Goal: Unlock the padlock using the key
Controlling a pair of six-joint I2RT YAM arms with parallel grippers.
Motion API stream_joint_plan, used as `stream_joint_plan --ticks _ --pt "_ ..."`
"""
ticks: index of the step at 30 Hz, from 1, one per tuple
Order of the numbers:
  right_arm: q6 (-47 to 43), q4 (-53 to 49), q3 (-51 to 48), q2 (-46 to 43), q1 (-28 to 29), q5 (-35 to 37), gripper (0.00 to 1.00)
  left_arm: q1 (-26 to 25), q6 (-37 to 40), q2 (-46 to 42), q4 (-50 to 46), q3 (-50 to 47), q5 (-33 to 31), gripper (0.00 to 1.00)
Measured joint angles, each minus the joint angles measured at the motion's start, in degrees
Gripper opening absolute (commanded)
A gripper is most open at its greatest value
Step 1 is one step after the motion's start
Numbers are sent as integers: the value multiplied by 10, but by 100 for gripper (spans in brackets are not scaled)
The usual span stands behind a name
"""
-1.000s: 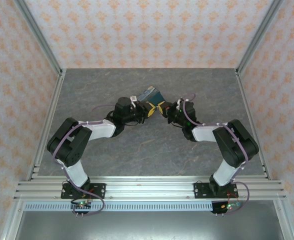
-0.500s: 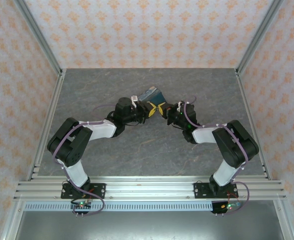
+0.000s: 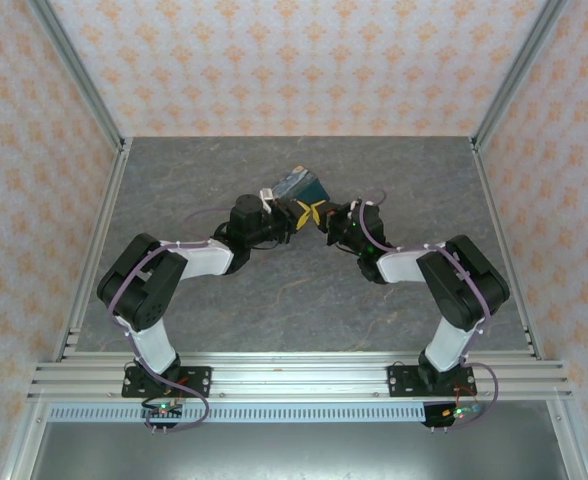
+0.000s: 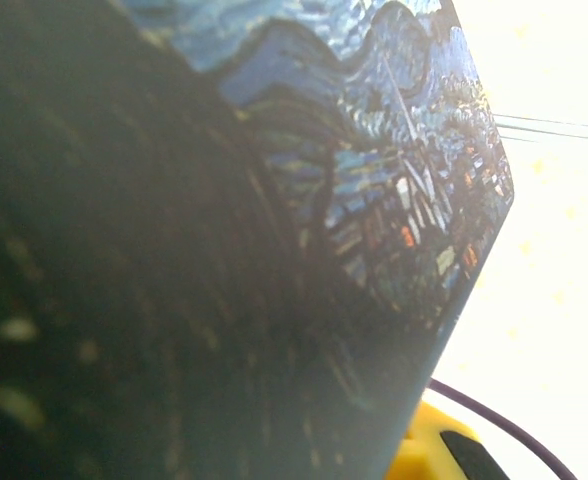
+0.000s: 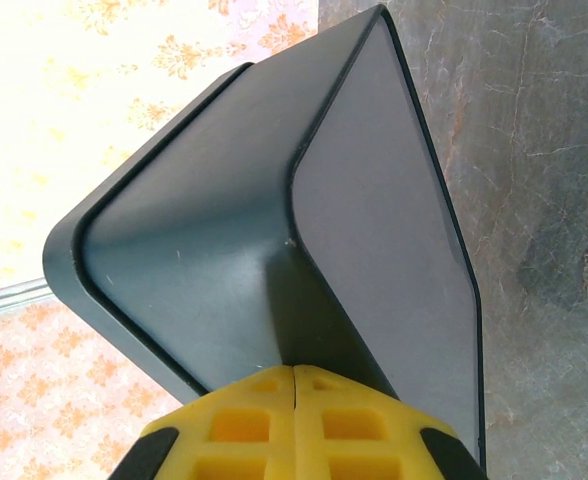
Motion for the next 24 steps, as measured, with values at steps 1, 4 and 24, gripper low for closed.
stream_joint_plan --ticks 1,4,24 --pt "0 0 0 1 0 1 0 0 0 1 2 0 0 0" --pt "0 -3 0 1 0 3 3 0 1 4 5 0 0 0" --pt "-78 -92 -90 -146 -8 -65 77 8 133 23 -60 5 91 0"
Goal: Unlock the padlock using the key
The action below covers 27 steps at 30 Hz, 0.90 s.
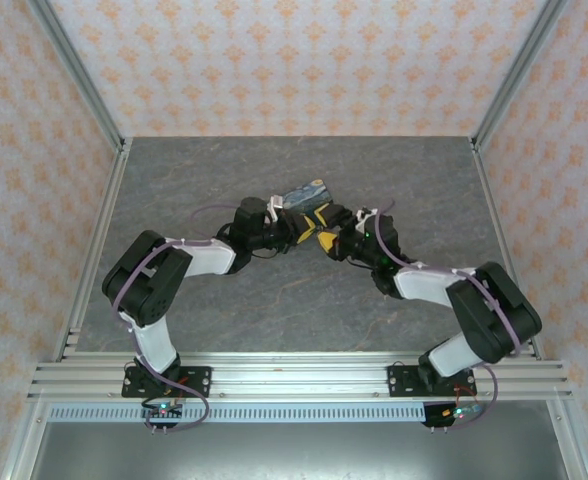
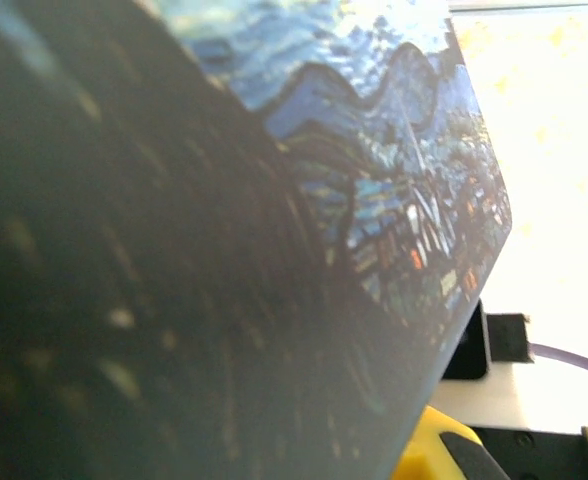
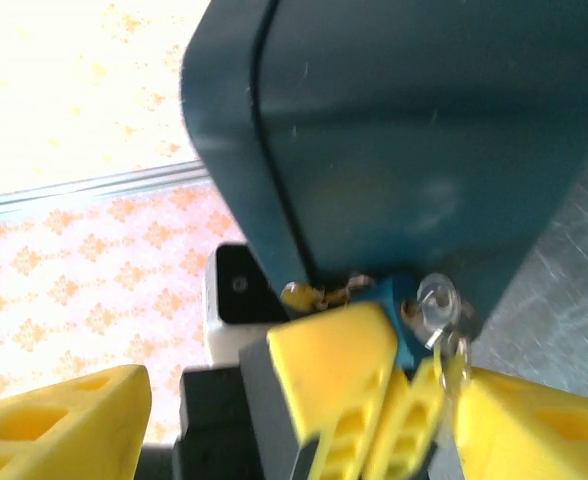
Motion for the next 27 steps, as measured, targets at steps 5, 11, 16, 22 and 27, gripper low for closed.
stream_joint_plan --ticks 5,11,16,22,27 --pt "-57 -82 -19 -68 -5 1 75 11 44 16 -41 19 19 0" --pt "-220 -251 16 -133 -5 5 69 22 87 17 -87 44 47 0" --pt "-391 -376 84 -133 -3 25 59 26 112 17 -137 81 75 0" --pt "-564 -443 121 -100 23 79 50 26 141 28 -208 128 114 0" --pt "-682 -484 141 -61 57 137 47 26 161 39 -253 153 136 0"
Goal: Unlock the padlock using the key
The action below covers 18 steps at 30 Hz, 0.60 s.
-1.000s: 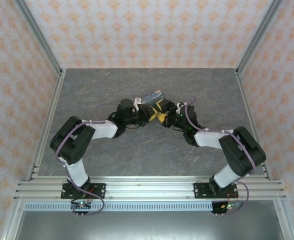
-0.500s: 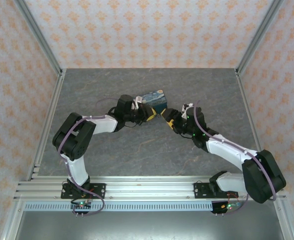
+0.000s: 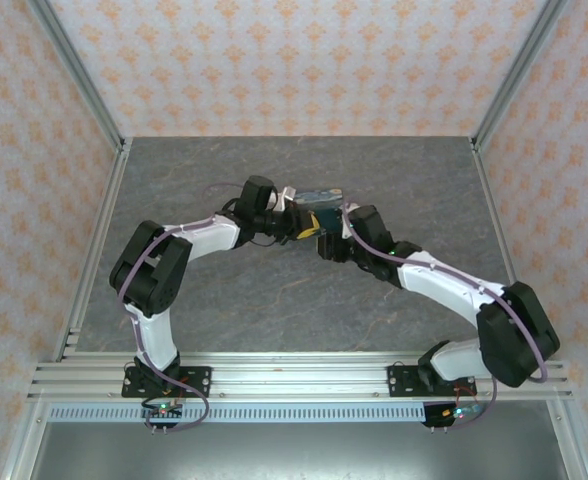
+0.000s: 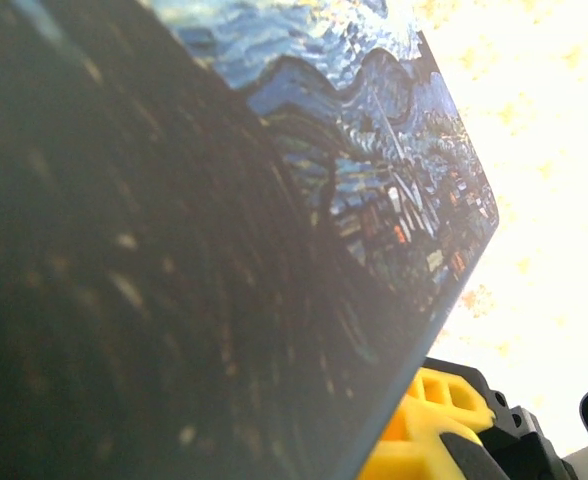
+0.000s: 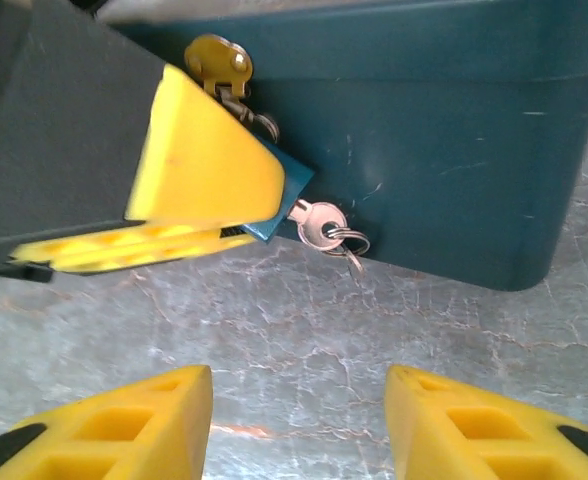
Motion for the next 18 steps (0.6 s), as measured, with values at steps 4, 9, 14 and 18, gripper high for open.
stream_joint_plan --ticks 4,9,14,18 --pt "-60 -15 11 16 14 47 46 0 16 1 -28 12 12 0" --pt "-111 -30 33 30 27 94 44 3 27 1 -44 16 21 0" --pt "-139 -36 52 46 31 116 41 3 31 1 -51 21 28 0" --pt "-149 -38 64 63 31 122 39 3 31 1 -53 23 30 0"
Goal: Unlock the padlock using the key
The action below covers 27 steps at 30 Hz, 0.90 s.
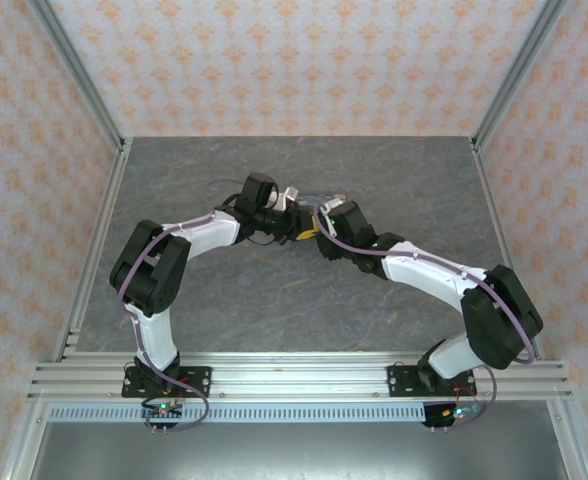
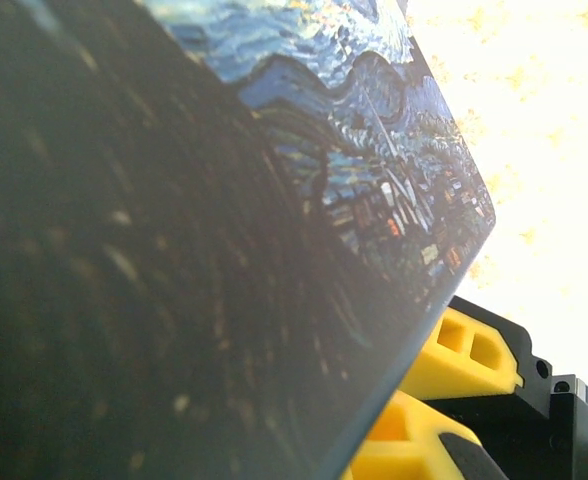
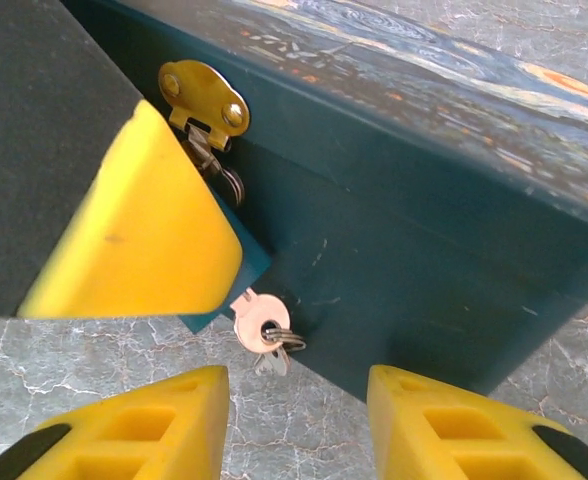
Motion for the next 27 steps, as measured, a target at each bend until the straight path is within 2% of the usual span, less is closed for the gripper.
stream_joint_plan --ticks 7,11,15,16,21,27 --pt "-8 0 16 26 0 2 36 1 0 1 -4 0 0 0" --pt "-7 0 24 38 0 2 30 3 1 6 -3 0 0 0" --pt "-7 1 33 51 2 1 23 3 5 6 -3 0 0 0" --pt "-8 0 34 54 3 1 16 3 6 6 -3 0 0 0" --pt "-7 0 37 59 5 0 0 4 9 8 -3 0 -7 0" --pt "1 -2 38 59 2 -5 0 5 11 9 -3 0 -9 0"
